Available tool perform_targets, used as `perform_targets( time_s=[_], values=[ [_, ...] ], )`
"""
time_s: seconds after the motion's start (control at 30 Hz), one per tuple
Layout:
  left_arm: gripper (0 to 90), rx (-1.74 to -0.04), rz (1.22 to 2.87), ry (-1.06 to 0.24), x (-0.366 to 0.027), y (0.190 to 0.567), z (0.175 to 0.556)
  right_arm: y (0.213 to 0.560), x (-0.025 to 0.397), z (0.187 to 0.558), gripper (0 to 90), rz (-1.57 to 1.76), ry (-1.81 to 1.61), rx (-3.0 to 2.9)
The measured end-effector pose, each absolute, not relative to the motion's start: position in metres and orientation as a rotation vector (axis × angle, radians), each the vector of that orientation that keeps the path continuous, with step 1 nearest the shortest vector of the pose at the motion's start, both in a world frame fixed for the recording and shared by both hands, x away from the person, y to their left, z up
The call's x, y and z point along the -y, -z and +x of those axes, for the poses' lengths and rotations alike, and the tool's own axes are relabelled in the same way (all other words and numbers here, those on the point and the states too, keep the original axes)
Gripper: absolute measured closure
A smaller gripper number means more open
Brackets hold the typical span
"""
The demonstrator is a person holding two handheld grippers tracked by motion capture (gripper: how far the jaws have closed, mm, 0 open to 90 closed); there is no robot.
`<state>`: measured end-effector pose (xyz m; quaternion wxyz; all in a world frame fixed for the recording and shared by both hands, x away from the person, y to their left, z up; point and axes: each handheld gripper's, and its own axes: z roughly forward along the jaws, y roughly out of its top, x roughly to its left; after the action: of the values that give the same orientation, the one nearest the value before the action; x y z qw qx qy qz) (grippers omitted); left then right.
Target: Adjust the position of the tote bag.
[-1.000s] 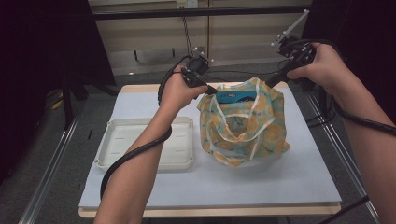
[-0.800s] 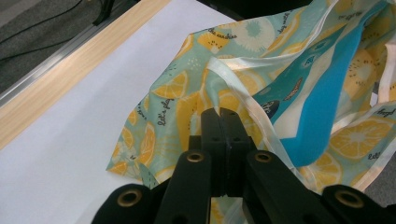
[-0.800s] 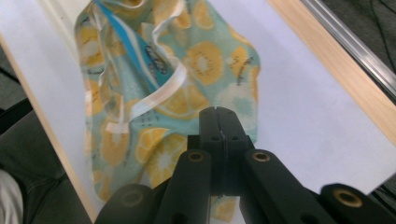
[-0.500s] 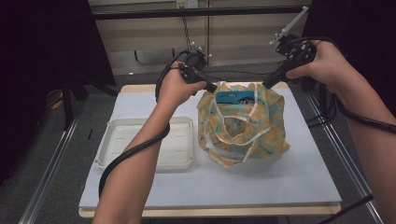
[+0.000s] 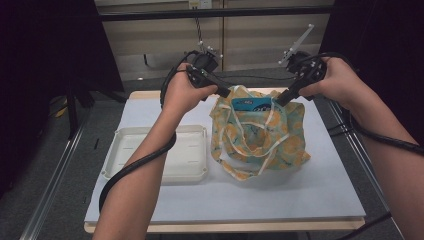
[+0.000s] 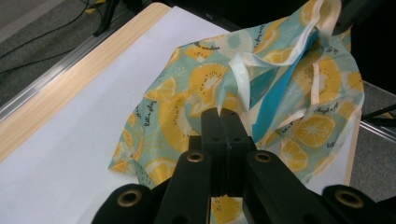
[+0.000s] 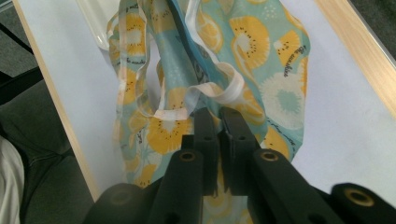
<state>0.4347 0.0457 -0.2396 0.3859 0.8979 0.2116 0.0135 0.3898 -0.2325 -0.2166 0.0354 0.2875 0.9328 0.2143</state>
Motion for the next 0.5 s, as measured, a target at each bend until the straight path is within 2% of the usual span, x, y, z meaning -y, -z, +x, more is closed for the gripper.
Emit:
perform_targets(
  time_s=[0.1, 0.5],
  values=[
    [90.0, -0.541, 2.276, -0.039, -0.049, 0.234, 0.436, 0.208, 0.234, 0.390, 89.9, 0.900, -0.676, -2.859],
    [90.0, -0.516, 2.239, -0.024, -0.050, 0.212, 0.436, 0.179, 0.252, 0.390, 90.0, 0.950, -0.783, -2.780]
  ],
)
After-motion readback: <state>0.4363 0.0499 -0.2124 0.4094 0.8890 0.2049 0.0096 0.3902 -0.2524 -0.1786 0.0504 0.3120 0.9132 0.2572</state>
